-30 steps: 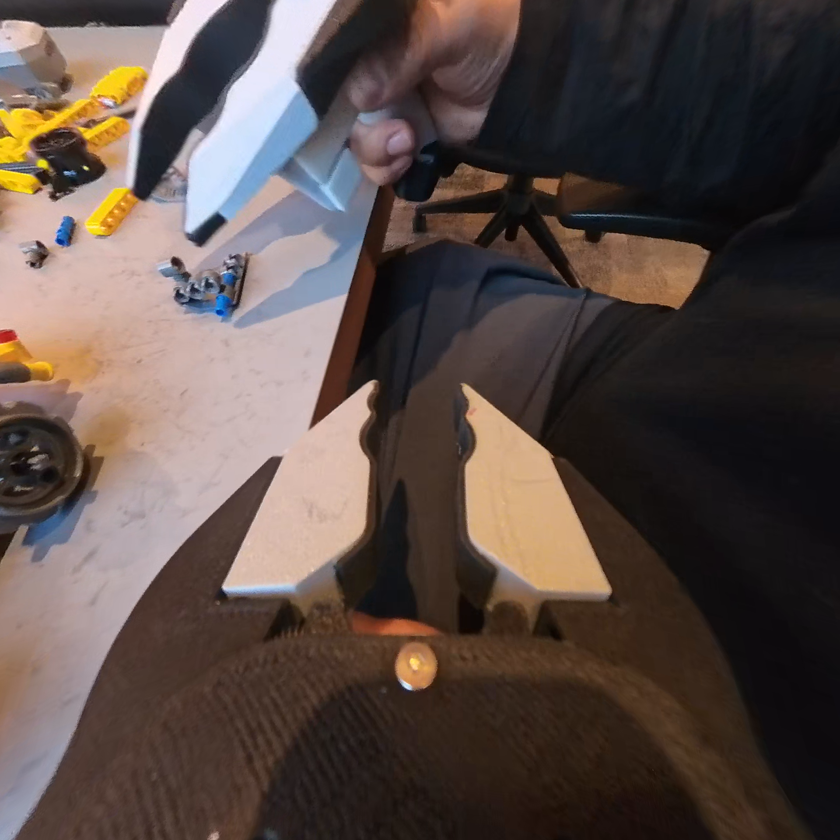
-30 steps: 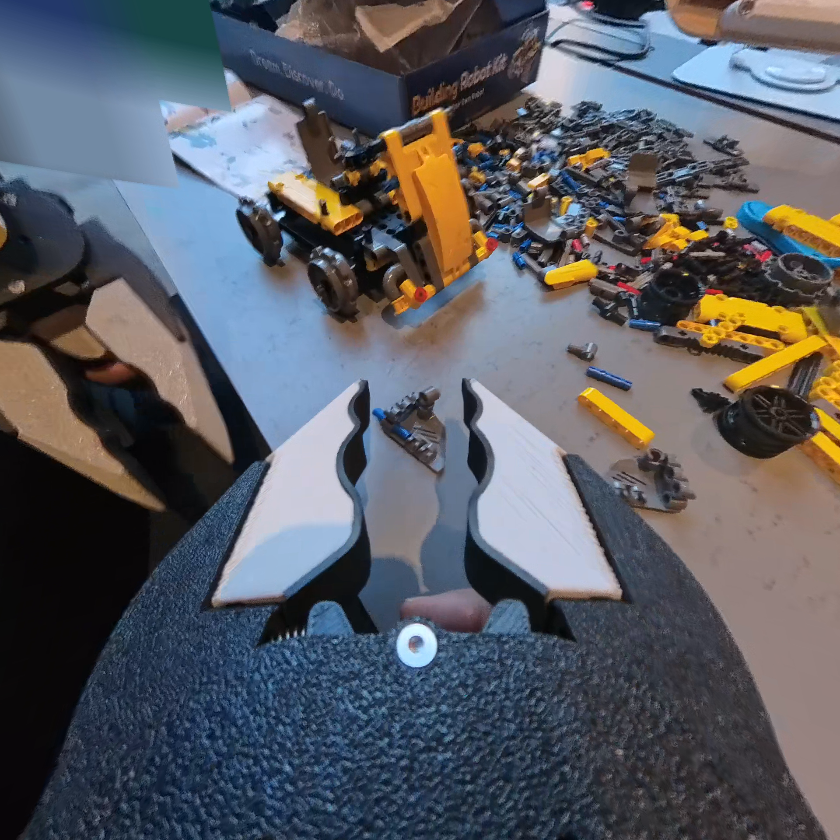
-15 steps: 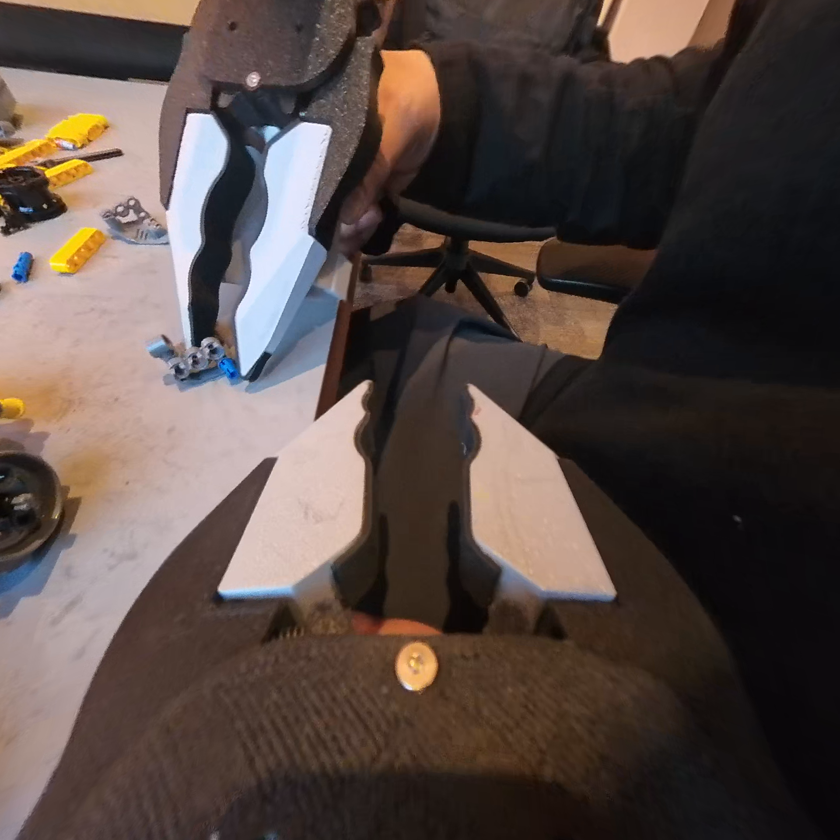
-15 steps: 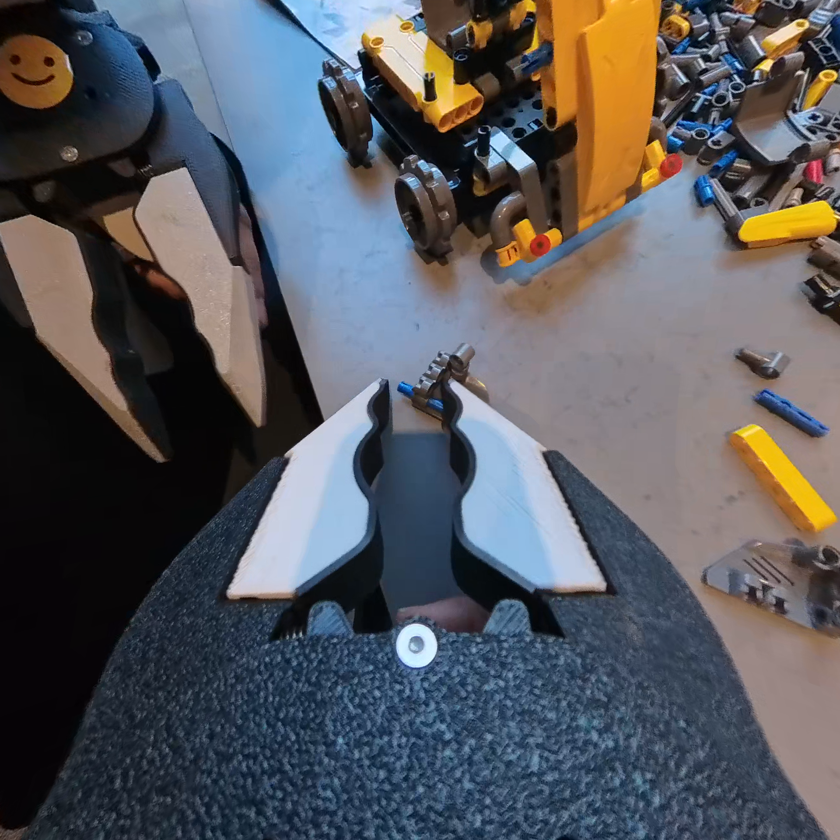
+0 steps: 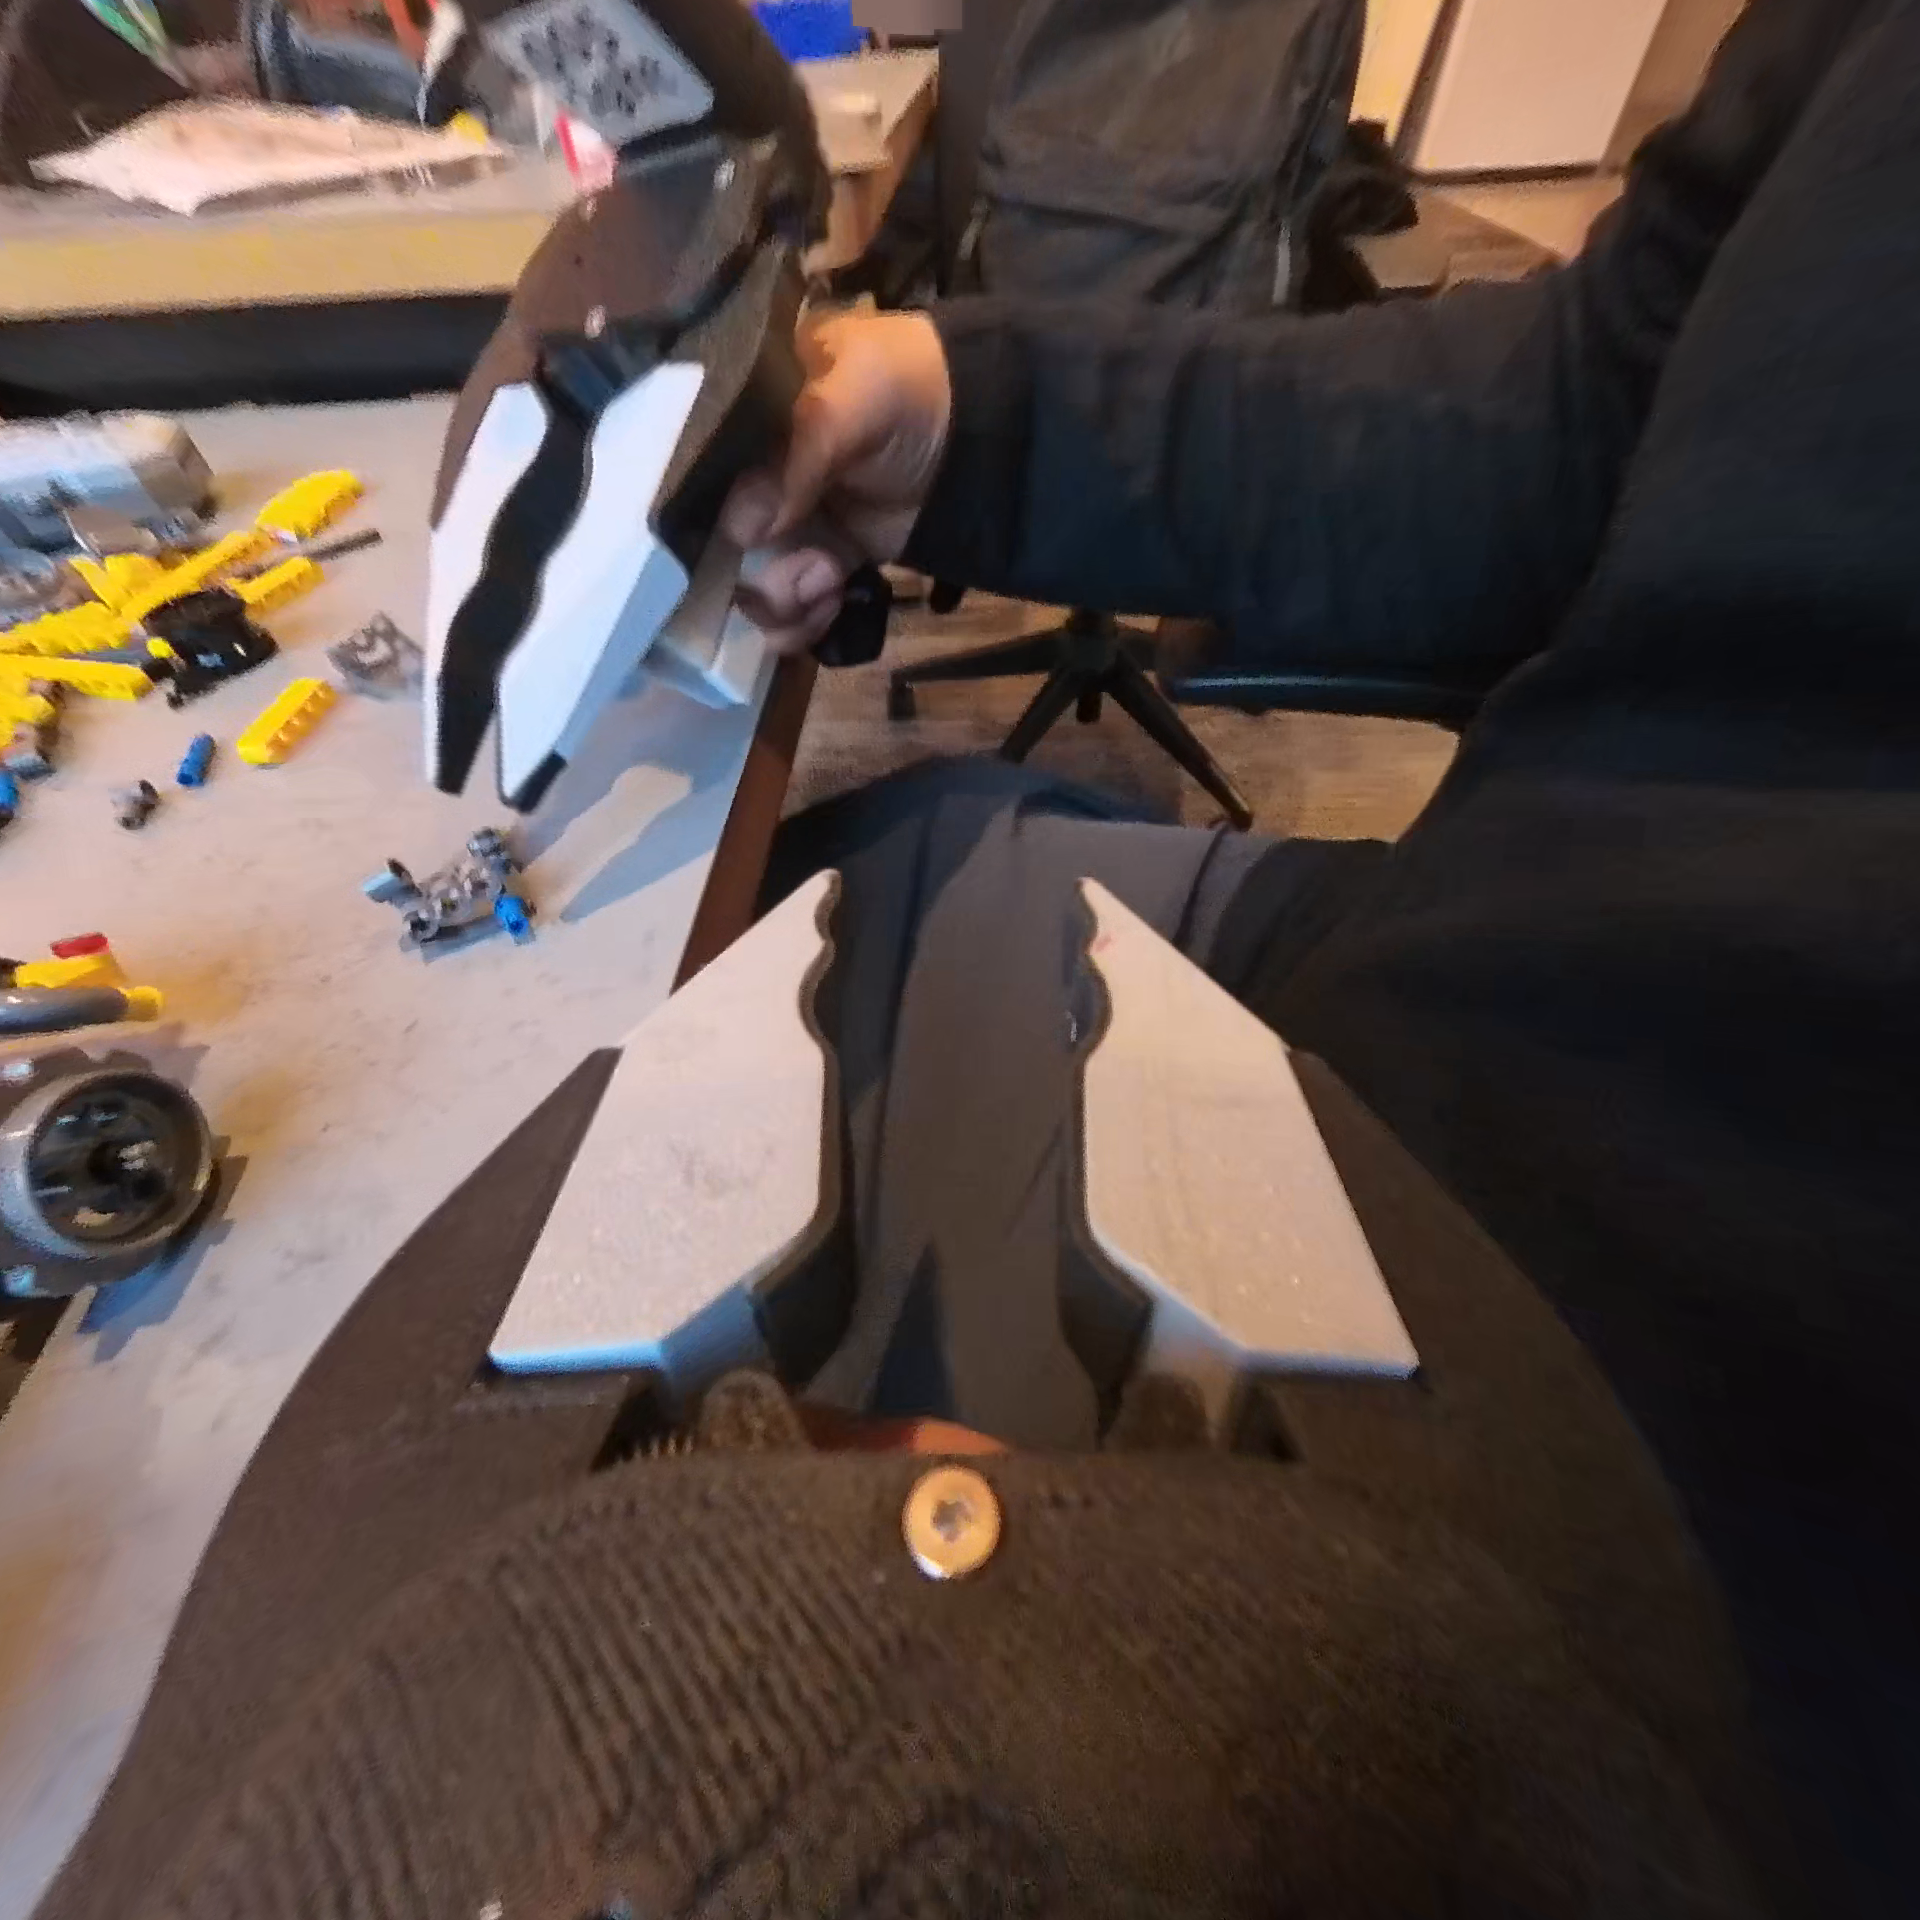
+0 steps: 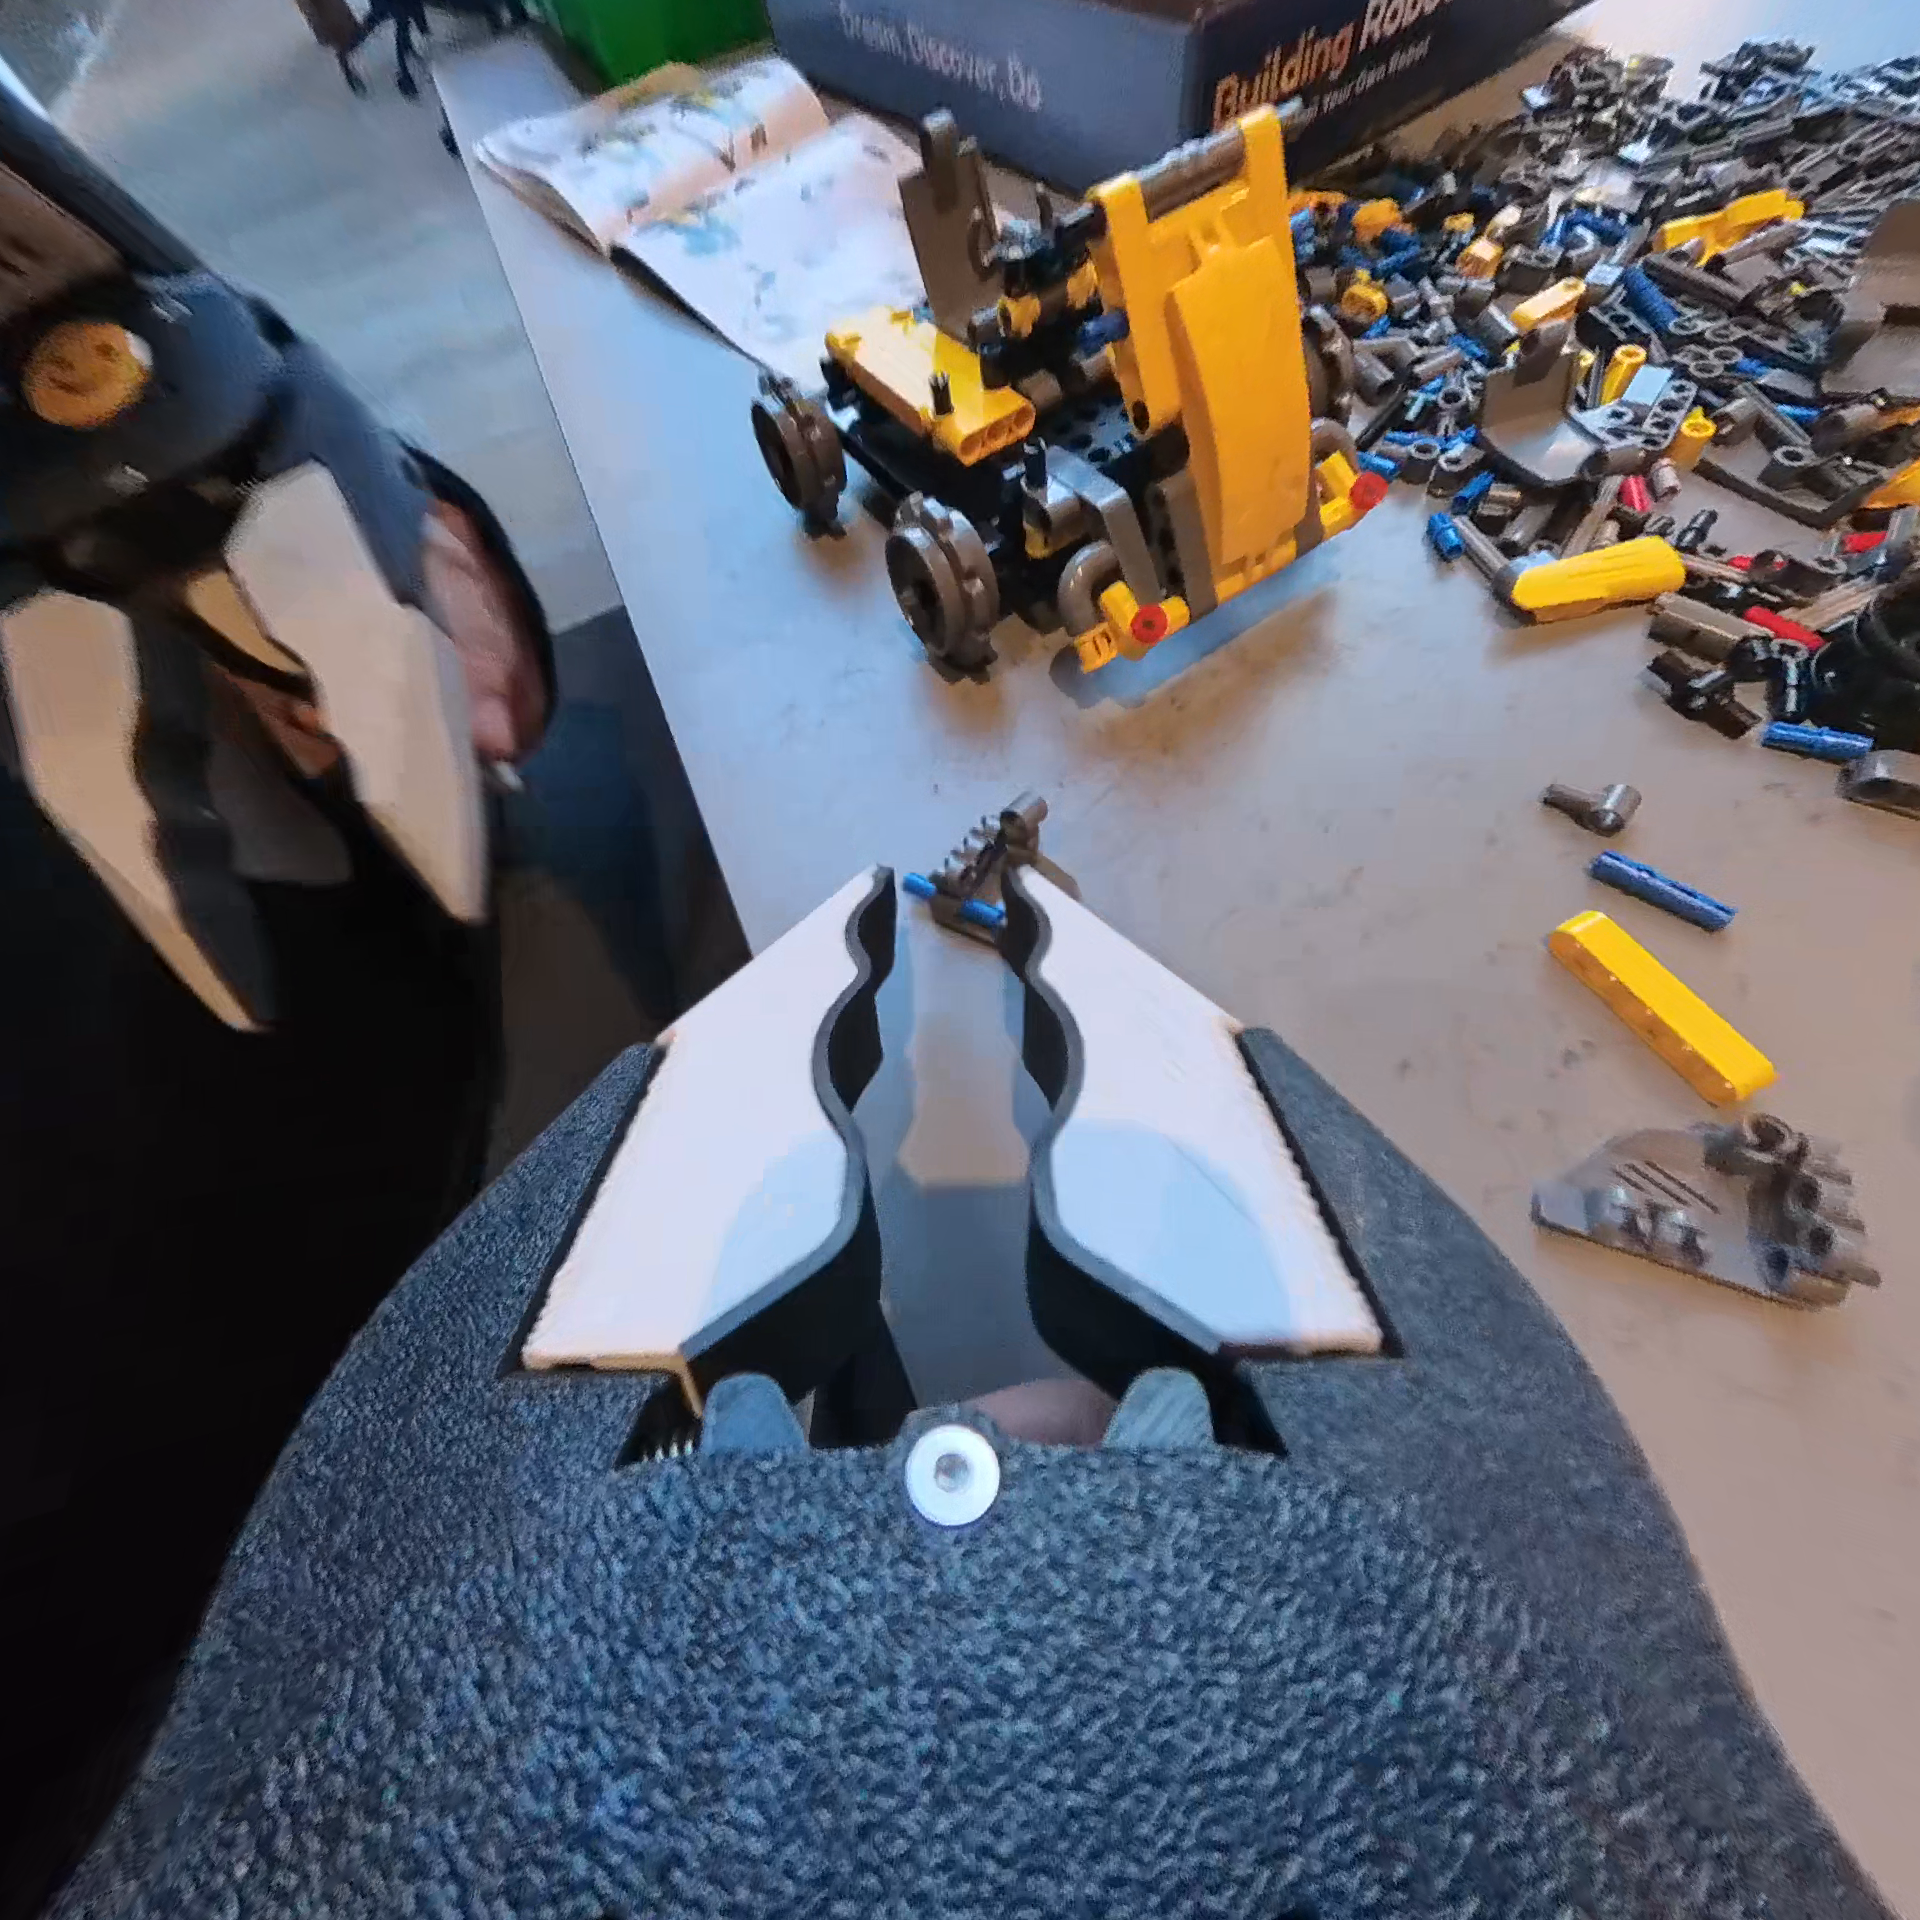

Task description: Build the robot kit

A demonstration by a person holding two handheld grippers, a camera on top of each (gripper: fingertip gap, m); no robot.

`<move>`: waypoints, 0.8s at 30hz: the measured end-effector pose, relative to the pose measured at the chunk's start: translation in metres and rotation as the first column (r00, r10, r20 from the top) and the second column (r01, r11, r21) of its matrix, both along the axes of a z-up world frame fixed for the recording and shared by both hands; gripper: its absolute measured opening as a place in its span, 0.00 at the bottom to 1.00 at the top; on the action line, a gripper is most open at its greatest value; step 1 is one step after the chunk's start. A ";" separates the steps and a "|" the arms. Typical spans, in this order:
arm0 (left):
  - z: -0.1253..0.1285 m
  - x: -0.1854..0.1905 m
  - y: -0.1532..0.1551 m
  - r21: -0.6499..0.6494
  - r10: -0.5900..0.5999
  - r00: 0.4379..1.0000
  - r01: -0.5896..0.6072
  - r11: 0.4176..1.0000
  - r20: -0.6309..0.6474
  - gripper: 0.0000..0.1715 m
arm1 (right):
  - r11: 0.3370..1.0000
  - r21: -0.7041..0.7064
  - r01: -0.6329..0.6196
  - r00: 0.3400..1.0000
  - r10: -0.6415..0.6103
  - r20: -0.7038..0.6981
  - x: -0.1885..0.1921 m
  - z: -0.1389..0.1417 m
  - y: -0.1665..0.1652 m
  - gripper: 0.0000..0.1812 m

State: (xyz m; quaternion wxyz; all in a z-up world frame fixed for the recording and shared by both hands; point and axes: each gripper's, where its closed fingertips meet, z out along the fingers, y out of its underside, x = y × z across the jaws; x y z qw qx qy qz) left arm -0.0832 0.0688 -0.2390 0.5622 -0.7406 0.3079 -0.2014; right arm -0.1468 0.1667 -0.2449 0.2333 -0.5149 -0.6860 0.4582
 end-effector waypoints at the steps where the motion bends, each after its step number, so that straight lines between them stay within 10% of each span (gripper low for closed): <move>1: 0.004 0.001 -0.003 0.026 0.006 1.000 -0.006 1.000 -0.001 0.23 | 1.000 0.014 0.006 1.000 -0.006 0.010 0.001 -0.002 0.003 0.13; 24: 0.020 -0.072 -0.004 0.029 0.235 0.968 -0.239 0.971 0.091 0.22 | 0.992 0.128 0.001 0.981 -0.026 0.192 -0.015 -0.021 0.005 0.21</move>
